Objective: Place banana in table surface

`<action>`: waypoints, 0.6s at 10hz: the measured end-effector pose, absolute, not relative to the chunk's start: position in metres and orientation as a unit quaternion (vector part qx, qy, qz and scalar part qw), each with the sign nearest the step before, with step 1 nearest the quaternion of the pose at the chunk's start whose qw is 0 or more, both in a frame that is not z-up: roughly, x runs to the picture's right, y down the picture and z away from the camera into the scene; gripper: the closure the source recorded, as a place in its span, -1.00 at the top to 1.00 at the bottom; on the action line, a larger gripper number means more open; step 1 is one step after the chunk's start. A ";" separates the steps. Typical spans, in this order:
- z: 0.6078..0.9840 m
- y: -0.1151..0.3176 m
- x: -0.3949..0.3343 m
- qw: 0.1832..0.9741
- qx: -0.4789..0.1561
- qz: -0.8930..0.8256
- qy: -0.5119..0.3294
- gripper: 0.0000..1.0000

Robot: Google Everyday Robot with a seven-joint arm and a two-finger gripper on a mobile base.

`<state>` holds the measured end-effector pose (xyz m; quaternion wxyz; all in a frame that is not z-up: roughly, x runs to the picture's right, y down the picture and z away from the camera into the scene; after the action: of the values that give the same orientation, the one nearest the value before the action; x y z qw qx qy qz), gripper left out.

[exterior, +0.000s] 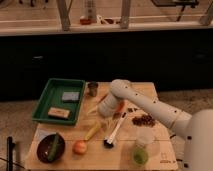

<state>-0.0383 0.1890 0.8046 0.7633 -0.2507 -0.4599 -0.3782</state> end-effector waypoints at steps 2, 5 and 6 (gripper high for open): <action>0.805 0.190 -0.038 0.763 -0.251 -0.378 -0.460 0.60; 0.805 0.190 -0.038 0.762 -0.253 -0.378 -0.460 0.60; 0.805 0.190 -0.037 0.763 -0.252 -0.378 -0.460 0.60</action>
<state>-0.0375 0.1902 0.8047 0.7627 -0.2524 -0.4602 -0.3779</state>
